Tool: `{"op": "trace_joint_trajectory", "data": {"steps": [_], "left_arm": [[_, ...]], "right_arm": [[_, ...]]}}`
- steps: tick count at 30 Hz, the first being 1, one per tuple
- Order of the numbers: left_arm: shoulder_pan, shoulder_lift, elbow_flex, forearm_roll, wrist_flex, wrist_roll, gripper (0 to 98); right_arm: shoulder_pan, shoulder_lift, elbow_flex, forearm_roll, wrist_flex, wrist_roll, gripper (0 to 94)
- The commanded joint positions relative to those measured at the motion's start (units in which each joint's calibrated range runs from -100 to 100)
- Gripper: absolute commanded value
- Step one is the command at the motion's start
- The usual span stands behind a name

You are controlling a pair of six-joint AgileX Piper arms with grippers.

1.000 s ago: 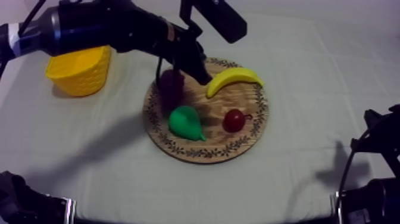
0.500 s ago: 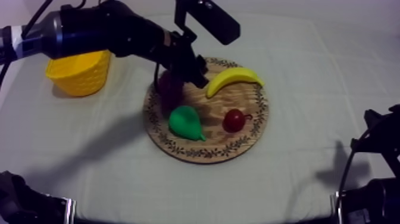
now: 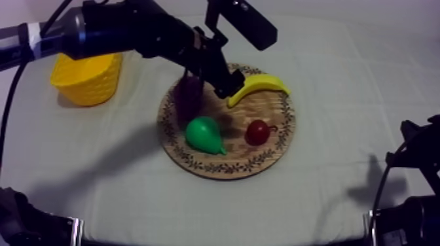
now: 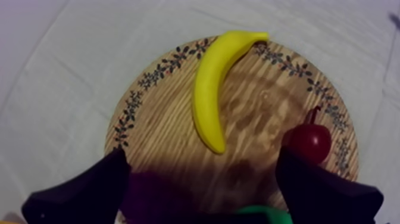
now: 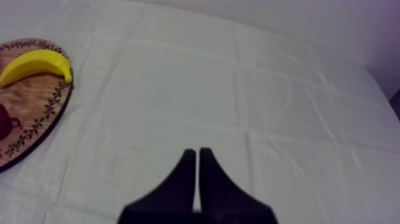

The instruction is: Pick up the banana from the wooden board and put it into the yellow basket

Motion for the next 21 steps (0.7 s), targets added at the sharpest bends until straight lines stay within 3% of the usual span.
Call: {"op": "trace_joint_trajectory", "data": {"steps": [1, 11, 21], "left_arm": [[0.12, 1.95, -2.88, 0.18, 1.50, -0.09, 91.4], [0.08, 16.07, -23.39, 1.80, 16.25, -1.59, 88.7], [-0.49, 29.65, -43.08, 1.83, 31.26, -2.53, 86.8]], "right_arm": [[0.00, -0.02, -0.03, 0.01, 0.02, 0.00, 0.3], [0.00, -0.02, -0.03, 0.01, 0.02, 0.00, 0.3], [0.00, -0.02, -0.03, 0.01, 0.02, 0.00, 0.3]]}}
